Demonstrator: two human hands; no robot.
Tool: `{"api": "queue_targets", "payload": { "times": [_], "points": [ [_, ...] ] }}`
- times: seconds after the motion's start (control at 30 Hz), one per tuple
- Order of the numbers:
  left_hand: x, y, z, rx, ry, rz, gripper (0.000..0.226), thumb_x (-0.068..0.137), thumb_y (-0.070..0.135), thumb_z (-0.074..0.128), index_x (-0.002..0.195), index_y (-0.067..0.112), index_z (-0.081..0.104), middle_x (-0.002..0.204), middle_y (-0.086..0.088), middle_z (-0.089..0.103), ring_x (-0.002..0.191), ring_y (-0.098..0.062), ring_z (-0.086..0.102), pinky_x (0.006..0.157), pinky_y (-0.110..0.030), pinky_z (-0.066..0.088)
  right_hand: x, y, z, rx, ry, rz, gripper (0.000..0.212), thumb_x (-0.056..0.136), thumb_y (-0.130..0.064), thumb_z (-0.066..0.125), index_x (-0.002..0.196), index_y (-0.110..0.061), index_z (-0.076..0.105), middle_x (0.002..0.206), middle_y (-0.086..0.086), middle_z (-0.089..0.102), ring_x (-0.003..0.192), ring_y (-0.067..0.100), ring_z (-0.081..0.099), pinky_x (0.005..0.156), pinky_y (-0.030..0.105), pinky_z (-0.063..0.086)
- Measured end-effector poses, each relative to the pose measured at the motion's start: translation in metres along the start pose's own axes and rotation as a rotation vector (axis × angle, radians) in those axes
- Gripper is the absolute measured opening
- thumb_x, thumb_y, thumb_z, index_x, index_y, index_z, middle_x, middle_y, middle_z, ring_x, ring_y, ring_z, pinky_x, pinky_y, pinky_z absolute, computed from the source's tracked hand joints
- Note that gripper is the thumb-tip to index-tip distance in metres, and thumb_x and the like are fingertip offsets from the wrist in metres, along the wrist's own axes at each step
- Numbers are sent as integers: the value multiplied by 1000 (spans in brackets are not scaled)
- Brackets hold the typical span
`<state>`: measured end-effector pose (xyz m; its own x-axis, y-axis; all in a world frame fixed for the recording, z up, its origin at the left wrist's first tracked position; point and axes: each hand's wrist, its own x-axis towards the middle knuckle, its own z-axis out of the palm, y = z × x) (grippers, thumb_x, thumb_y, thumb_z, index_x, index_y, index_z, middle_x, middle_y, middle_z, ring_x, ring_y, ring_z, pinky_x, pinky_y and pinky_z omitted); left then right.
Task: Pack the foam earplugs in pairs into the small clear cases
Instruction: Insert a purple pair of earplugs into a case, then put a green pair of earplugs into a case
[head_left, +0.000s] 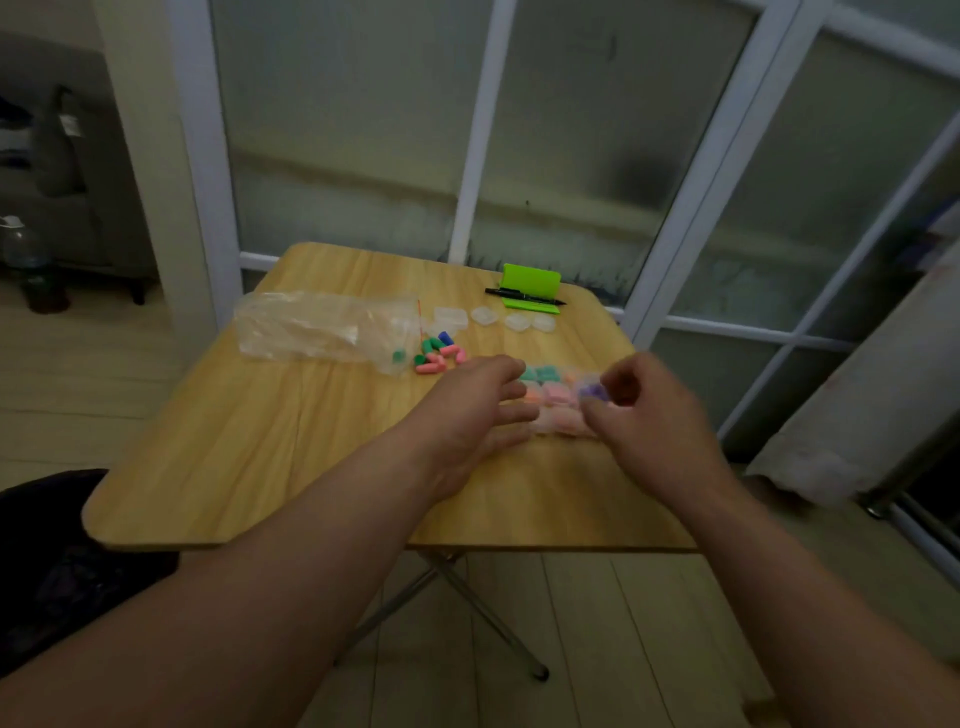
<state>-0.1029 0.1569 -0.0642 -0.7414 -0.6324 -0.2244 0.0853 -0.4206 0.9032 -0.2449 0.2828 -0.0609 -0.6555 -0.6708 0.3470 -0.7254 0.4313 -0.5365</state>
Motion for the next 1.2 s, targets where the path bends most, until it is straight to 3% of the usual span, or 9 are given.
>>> {"api": "queue_targets", "payload": {
  "times": [0.1, 0.23, 0.57, 0.77, 0.9, 1.0, 1.1, 1.2],
  "points": [
    [2, -1, 3, 21, 42, -12, 29, 104, 28, 54, 127, 12, 62, 123, -14, 70, 111, -31, 73, 99, -49, 59, -9, 32, -18, -108, -19, 146, 20, 95, -44, 74, 101, -34, 57, 100, -11, 65, 87, 7, 62, 78, 42, 60],
    [3, -2, 7, 21, 73, -13, 24, 103, 28, 56, 117, 11, 66, 118, -15, 74, 110, -33, 73, 96, -47, 60, -19, 51, -19, -178, -51, 221, 18, 96, -46, 71, 96, -35, 56, 92, -13, 64, 82, 6, 62, 74, 41, 60],
    [7, -12, 15, 78, 94, -29, 28, 103, 31, 57, 117, 9, 68, 112, -11, 75, 102, -28, 74, 93, -44, 61, -16, 52, -11, -356, -62, 186, 19, 94, -50, 64, 91, -36, 53, 89, -12, 65, 80, 11, 63, 72, 42, 60],
    [11, -10, 12, 44, 97, -11, 26, 103, 29, 58, 115, 8, 67, 107, -11, 75, 92, -25, 72, 89, -41, 61, -15, 52, -14, -297, -77, 191, 20, 95, -55, 63, 98, -37, 53, 96, -13, 64, 83, 10, 63, 74, 43, 61],
    [14, -5, 5, 32, 103, 18, 23, 102, 24, 58, 117, 9, 66, 104, -11, 75, 84, -23, 72, 69, -33, 63, -12, 47, -17, -193, -40, 172, 26, 96, -53, 66, 112, -35, 59, 107, -13, 62, 94, 11, 62, 81, 44, 61],
    [16, 0, -2, 82, 131, 71, 15, 101, 17, 59, 111, 8, 67, 90, -8, 72, 70, -18, 68, 58, -27, 56, -1, 40, -13, -142, 16, 111, 22, 98, -52, 65, 112, -36, 60, 108, -14, 64, 97, 10, 63, 81, 42, 60],
    [21, 6, -11, 111, 170, 140, 9, 103, 13, 57, 103, 10, 66, 70, -3, 61, 59, -15, 61, 55, -26, 50, 23, 32, -3, -86, 18, 46, 17, 100, -49, 64, 106, -34, 61, 98, -10, 66, 83, 13, 67, 72, 39, 60],
    [27, 15, -18, 85, 211, 162, 13, 102, 17, 55, 102, 10, 65, 58, 0, 56, 52, -15, 58, 55, -28, 44, 58, 25, 11, -78, 1, -7, 14, 100, -40, 66, 107, -28, 64, 100, -11, 65, 89, 10, 62, 76, 36, 56]
  ]
}}
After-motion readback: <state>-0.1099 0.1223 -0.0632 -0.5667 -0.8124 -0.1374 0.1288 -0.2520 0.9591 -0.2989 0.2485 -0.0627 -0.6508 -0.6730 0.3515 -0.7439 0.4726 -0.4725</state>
